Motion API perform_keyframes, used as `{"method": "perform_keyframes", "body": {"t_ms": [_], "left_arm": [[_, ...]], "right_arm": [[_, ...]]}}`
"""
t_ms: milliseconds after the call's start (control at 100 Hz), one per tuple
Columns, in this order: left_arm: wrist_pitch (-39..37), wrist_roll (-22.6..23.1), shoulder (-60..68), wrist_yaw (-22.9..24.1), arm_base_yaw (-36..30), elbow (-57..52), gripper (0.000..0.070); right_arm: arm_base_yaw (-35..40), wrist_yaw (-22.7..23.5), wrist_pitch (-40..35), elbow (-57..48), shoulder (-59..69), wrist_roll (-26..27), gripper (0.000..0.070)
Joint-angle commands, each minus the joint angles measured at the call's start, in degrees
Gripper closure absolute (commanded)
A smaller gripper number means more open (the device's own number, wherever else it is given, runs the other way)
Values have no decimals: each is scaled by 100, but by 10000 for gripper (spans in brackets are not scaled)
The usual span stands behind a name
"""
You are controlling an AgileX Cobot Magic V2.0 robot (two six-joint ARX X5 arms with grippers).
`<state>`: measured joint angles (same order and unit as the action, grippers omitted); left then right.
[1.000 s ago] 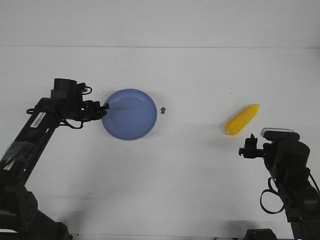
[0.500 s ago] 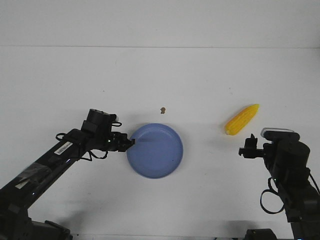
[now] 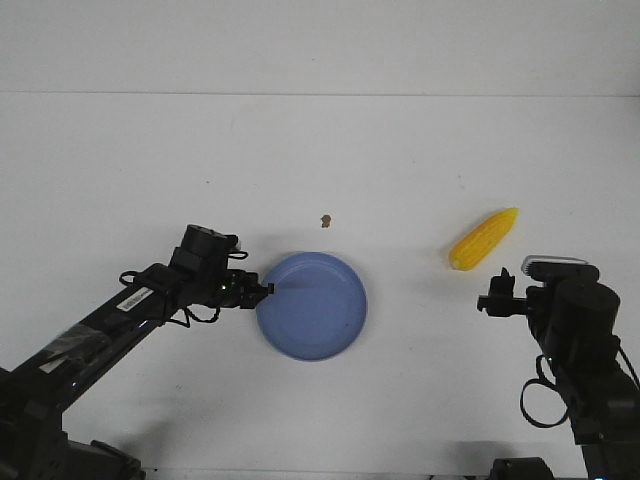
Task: Place corn on plate with both arms
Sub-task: 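Push the blue plate with the left gripper toward the table center, then withdraw the left gripper from the plate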
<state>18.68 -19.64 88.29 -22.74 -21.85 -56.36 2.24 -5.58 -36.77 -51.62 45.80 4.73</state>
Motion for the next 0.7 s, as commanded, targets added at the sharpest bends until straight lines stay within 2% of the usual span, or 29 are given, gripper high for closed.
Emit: {"method": "perform_keyframes", "body": {"t_ms": [0, 340, 390, 520, 690], "left_arm": [[-68, -48, 197, -22, -59, -42, 685], [-76, -55, 334, -22, -111, -35, 673], [-76, -57, 334, -22, -111, -35, 623], [-76, -57, 334, -22, -111, -35, 438], [-151, -39, 254, -22, -103, -35, 424]], "right_arm": [[0, 17, 72, -109, 33, 42, 198], [0, 17, 72, -109, 33, 42, 198], [0, 17, 72, -109, 33, 42, 198], [0, 17, 72, -109, 33, 42, 198], [0, 17, 72, -109, 33, 42, 198]]}}
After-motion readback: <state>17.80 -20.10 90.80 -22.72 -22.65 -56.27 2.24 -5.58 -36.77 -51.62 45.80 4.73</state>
